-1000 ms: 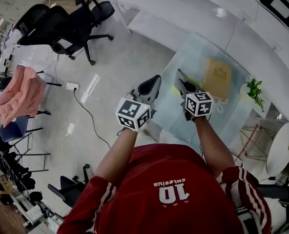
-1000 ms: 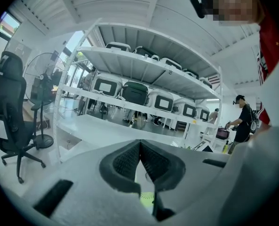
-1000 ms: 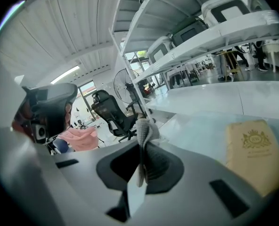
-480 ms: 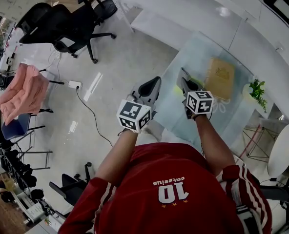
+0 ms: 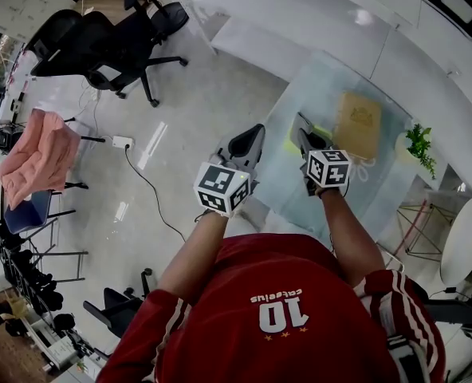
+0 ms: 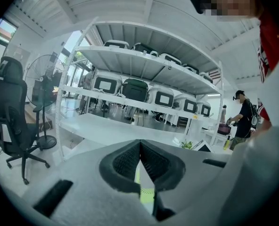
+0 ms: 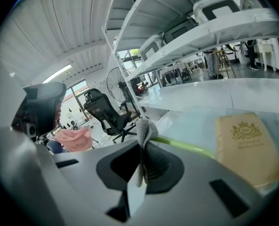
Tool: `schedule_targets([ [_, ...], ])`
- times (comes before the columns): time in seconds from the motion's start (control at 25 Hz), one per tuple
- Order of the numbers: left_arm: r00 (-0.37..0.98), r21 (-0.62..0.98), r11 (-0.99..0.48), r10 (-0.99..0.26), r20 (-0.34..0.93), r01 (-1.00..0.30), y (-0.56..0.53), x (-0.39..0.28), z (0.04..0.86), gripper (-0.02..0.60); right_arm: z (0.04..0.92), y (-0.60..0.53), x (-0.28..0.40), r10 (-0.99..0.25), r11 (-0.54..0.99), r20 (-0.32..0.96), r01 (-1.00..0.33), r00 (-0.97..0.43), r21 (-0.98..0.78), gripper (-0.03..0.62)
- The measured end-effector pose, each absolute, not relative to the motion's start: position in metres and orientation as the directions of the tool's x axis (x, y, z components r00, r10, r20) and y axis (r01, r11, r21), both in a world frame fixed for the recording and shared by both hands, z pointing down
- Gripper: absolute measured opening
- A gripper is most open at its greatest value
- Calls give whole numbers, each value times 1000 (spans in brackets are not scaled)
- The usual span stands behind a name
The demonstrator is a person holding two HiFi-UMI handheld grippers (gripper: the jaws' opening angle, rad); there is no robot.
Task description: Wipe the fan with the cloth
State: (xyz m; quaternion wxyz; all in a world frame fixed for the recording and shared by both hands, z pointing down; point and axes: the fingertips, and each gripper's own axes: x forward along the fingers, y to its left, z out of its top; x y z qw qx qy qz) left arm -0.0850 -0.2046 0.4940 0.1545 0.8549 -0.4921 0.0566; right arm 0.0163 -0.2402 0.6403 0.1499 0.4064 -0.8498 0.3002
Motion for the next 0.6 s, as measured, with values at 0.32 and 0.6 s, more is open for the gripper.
schedule_targets([
  [0.32, 515, 217, -470, -820, 250, -855, -201, -80, 498, 0, 645, -234, 34, -636, 453, 509, -815, -580, -362, 18],
  [0.6, 538, 225, -492, -802, 259, -841, -205, -67, 503, 0, 637, -232, 50, -658, 425, 505, -829, -559, -364, 17],
])
